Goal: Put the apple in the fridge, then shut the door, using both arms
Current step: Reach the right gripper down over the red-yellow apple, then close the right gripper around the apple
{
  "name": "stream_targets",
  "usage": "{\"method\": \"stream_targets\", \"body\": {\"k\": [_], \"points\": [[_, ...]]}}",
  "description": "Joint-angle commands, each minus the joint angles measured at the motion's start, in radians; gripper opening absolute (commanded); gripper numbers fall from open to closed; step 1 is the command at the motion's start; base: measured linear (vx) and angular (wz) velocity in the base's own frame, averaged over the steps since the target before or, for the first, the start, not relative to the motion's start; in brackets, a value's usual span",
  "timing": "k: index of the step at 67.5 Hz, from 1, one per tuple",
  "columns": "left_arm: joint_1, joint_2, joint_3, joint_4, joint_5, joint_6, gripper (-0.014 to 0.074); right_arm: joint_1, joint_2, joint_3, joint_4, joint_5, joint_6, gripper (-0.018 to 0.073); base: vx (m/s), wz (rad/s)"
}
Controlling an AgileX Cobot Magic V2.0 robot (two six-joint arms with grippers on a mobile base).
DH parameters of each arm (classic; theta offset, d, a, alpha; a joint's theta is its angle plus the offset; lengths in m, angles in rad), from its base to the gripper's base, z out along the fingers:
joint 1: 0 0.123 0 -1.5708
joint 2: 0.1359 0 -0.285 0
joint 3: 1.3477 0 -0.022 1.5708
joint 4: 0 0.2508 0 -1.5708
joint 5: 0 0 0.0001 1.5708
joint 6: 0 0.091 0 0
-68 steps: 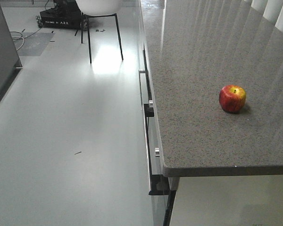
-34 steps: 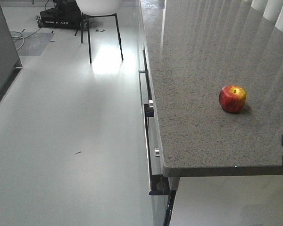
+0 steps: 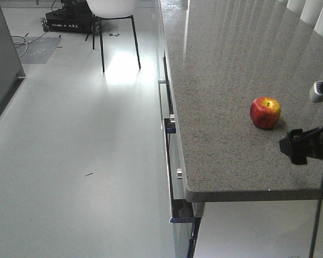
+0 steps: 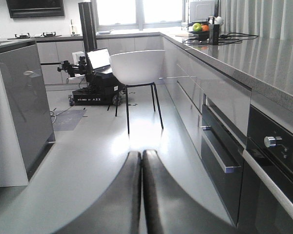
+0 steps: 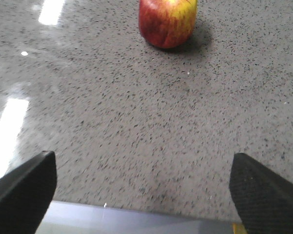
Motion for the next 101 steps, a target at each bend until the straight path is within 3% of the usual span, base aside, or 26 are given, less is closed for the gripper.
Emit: {"method": "stream_targets", "body": {"k": [1,52,72,89,101], "points": [[-0.007,-0.014,0.012,-0.01,-0.079,-0.007,-0.0006,0.0,0.054,-0.087,-0.037,-0.059,0.021,0.07,0.0,0.0],[-0.007,-0.014,0.012,-0.01,-0.079,-0.007,-0.0006,0.0,0.576,-0.588,-0.048,-0.005,0.066,0.067,0.0,0.0],[-0.007,-0.014,0.012,-0.01,-0.079,-0.007,-0.0006,0.0,0.717,-0.738,-0.103,-0.005,0.066,0.0648,0.0,0.0],[-0.007,-0.014,0.012,-0.01,-0.079,-0.007,-0.0006,0.0,0.753,-0.767,-0.104,-0.02,0.061,0.0551,0.0,0.0],[-0.007,-0.014,0.012,-0.01,-0.079,-0.007,-0.0006,0.0,0.754,-0.767,-0.101,-0.004,0.061,0.0433,0.0,0.0]]}}
